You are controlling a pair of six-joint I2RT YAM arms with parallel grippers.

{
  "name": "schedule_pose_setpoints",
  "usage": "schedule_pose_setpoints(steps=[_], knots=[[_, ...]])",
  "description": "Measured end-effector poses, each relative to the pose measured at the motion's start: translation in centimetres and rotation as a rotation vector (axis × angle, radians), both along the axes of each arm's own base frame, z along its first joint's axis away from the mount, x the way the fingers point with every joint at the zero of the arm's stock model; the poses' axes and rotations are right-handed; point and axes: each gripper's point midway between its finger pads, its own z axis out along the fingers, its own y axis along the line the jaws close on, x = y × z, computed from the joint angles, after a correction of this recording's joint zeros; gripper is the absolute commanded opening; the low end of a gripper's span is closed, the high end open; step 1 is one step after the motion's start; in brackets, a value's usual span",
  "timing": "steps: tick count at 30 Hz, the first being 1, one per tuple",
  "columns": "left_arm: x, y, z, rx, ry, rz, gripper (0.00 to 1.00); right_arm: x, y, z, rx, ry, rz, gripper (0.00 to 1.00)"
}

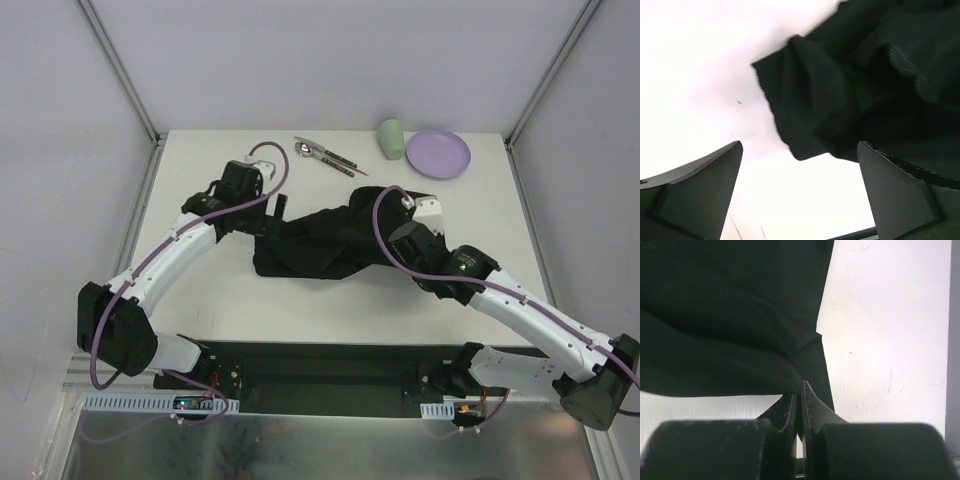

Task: Set the dinner table for one person
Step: Flatten out the napkin at the center of the board.

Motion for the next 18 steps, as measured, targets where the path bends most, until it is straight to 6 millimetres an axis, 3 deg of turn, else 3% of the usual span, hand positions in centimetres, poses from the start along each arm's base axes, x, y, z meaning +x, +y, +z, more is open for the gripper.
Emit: schedule_pose_setpoints(steps=[3, 7, 18], knots=[[0.8, 1.9, 0.8, -0.074, 0.005, 0.083, 0.99, 0.0, -0.8, 0.1, -0.009, -0.002, -0.029, 0.01], [1.0, 2.8, 1.2, -0.164, 0.032, 0.142, 0.99, -0.1, -1.5, 0.3, -0.008, -0.01, -0.052, 0.01], [-1.2, -1.4, 0.7, -0.432, 0.192, 0.157, 0.99, -0.2, -1.9, 0.5, -0.007, -0.014, -0.062, 0.01]])
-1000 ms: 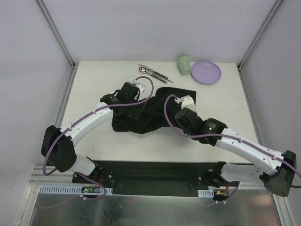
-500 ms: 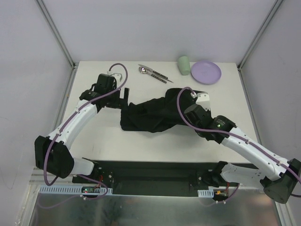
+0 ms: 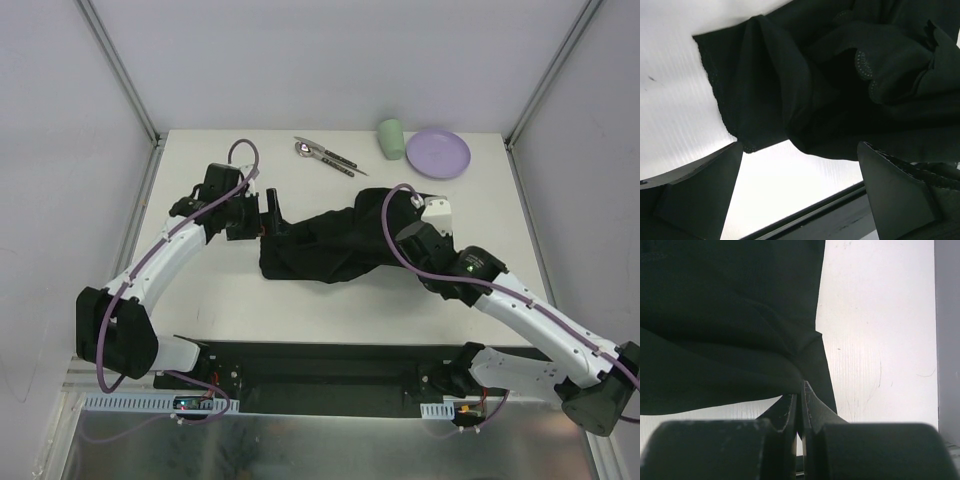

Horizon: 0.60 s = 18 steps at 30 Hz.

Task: Set the dinner table for one person
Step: Flatten out the napkin at the center of the board.

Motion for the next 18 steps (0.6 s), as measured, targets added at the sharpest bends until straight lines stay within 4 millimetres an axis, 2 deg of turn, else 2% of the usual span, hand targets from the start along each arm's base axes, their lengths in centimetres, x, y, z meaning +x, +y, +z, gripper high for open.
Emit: schedule_pose_setpoints(steps=[7, 14, 18], knots=[[-0.7, -0.6, -2.3, -0.078, 0.099, 0.093, 0.99, -0.4, -0.6, 0.7, 0.017, -0.023, -0.009, 0.01], [-1.1, -1.5, -6.5, -0.149, 0.236, 0.195, 0.99, -1.2, -1.9, 1.6, 0.035, -0.053, -0.031, 0.01], [-0.3, -2.2, -7.0, -0.201, 0.257, 0.242, 0.99, -1.4, -2.2, 1.5, 0.026, -0.046, -0.036, 0.01]])
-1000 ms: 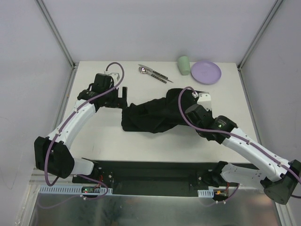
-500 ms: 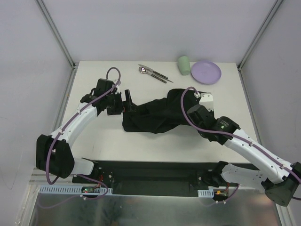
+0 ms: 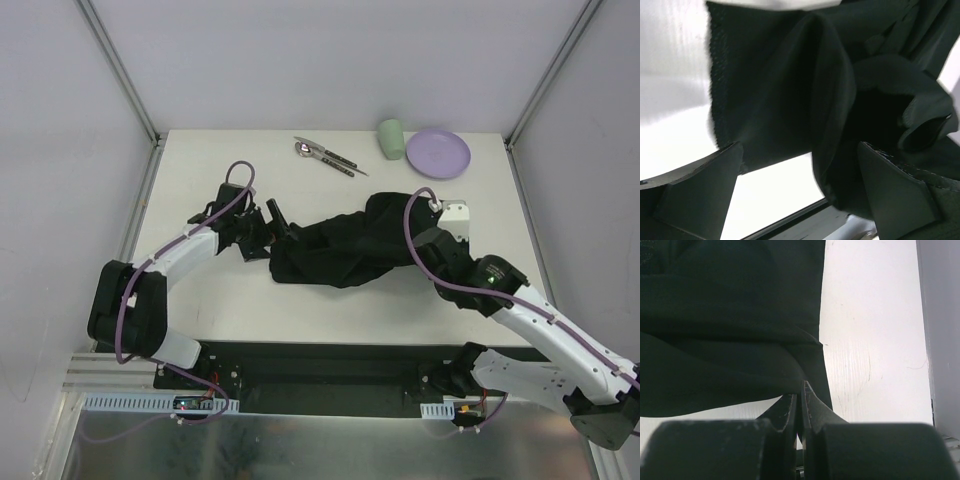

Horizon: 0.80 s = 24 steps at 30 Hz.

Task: Set the dinner table for one person
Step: Flatten out the napkin at the center of the board.

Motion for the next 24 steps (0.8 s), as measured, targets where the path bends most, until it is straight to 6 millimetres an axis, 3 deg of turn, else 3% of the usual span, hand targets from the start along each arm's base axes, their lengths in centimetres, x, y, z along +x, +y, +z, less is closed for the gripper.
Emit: schedule_pose_setpoints(steps=[8, 12, 18, 24], knots=[[2.0, -1.4, 0.8, -0.093, -0.026, 0.047, 0.99, -0.4, -0.4, 0.0, 0.006, -0.001, -0.004, 0.01], [2.5, -2.0, 0.1, -0.123, 0.0, 0.063, 0.99, -0.5, -0.5, -0.2, 0.003, 0.005, -0.006, 0.01], [3.4, -2.9, -1.1, -0.165, 0.048, 0.078, 0.92, -0.6, -0.5, -0.3, 0.016, 0.003, -0.009, 0.01], [3.9, -3.6, -0.4, -0.213, 0.041, 0.073, 0.82, -0.8, -0.6, -0.8, 0.011, 0.013, -0.01, 0.01]])
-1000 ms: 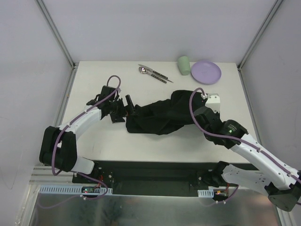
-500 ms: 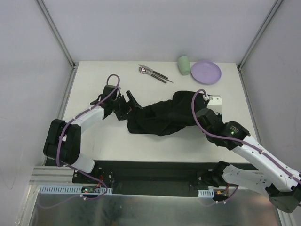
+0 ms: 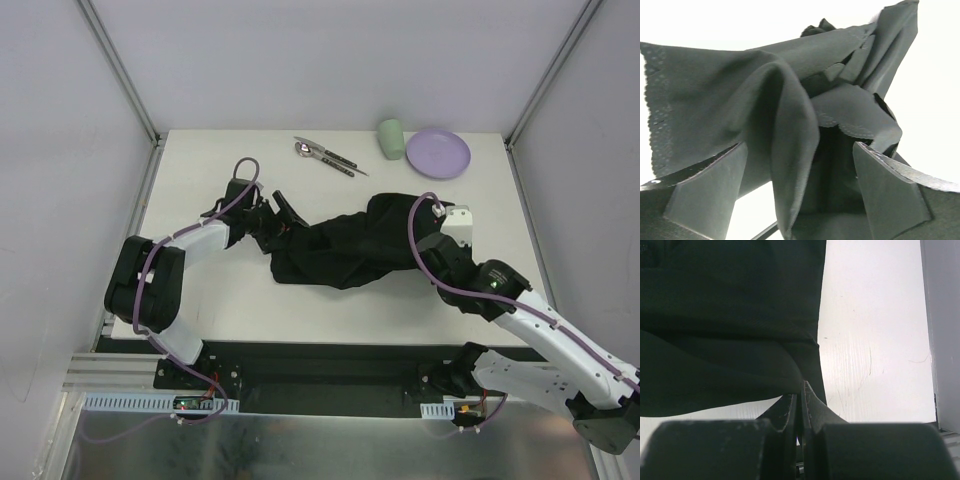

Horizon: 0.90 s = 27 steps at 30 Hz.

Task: Set the dinner table for one person
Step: Flatten out the napkin at the center of the board.

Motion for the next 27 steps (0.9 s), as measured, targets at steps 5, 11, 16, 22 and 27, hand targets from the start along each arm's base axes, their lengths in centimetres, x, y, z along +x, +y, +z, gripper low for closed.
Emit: schedule_pose_setpoints(steps=[5, 11, 16, 22, 27], knots=[[0.7, -0.4, 0.8, -0.024, -0.021, -0.004, 0.54, -0.1, 0.0, -0.2, 0.0, 0.007, 0.003, 0.01], [1.9, -1.2, 0.5, -0.034, -0.02, -0.004, 0.24, -0.2, -0.1, 0.1, 0.016, -0.006, 0.004, 0.01], [2.0, -1.8, -0.7, -0.03, 0.004, -0.014, 0.02, -0.3, -0.2, 0.3, 0.026, -0.015, 0.004, 0.01], [2.0, -2.1, -1.3, -0.028, 0.009, -0.022, 0.0, -0.5, -0.4, 0.2, 0.025, -0.014, 0.004, 0.01], [1.9, -2.0, -1.3, -0.022, -0.003, -0.03, 0.0, -0.6, -0.5, 0.2, 0.027, -0.016, 0.004, 0.01]])
